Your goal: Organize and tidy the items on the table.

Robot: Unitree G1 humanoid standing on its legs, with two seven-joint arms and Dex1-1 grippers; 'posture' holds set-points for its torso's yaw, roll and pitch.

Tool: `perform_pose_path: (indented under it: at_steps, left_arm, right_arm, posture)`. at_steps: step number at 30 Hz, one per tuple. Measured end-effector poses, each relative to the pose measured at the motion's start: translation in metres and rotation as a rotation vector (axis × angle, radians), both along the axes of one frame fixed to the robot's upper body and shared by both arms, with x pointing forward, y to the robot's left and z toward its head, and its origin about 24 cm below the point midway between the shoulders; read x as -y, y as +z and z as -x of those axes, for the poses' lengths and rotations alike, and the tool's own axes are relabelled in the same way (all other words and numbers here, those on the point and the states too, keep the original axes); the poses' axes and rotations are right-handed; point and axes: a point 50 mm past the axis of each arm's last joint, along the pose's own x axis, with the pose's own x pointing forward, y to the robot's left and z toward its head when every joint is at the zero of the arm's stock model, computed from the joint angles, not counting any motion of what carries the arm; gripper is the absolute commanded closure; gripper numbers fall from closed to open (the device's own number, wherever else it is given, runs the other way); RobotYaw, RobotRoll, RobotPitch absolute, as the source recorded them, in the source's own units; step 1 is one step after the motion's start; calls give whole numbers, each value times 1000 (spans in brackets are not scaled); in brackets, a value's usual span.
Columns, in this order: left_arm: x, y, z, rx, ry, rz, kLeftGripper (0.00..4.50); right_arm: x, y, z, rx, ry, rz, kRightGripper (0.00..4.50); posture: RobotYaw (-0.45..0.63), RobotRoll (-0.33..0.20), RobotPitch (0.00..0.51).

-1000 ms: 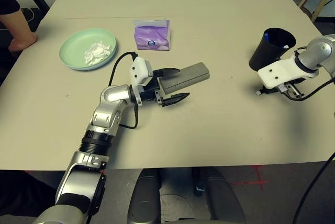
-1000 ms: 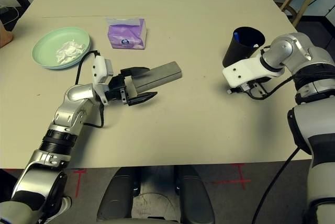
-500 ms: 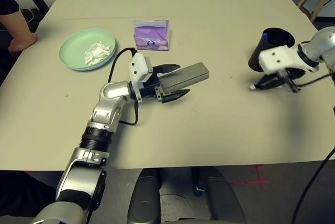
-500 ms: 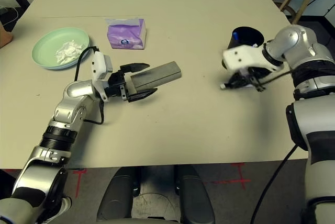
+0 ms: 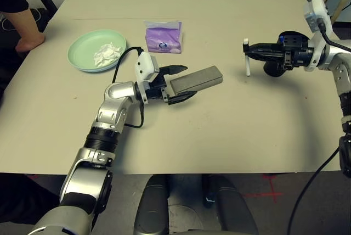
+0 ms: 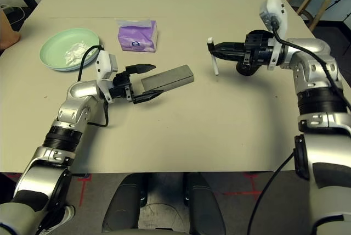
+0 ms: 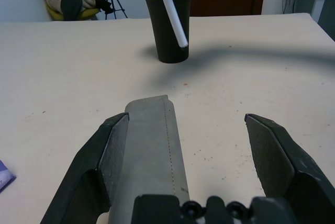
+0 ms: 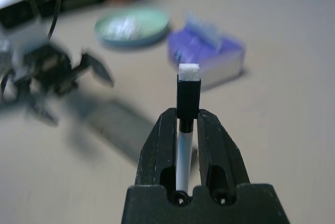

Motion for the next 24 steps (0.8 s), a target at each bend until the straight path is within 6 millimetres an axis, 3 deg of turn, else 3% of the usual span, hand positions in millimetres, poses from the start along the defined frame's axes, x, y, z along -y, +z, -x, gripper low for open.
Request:
perform_pose_path:
  at_steps: [4,9,24]
  left_arm:
    - [1,1,-1,8,-9,-1,0]
    - [1,1,-3,7,-9,0,0]
    - [3,2,-6,21,-14,-9,0]
  right_arm:
    - [-5,-1,5,29,-71,-97,4101]
    - [4,11,8,94,-174,-178,4101]
    - [23,39,-2,257,-567,-281,4101]
  posture:
    - [87,0,109]
    - [83,0,97]
    - [81,0,81]
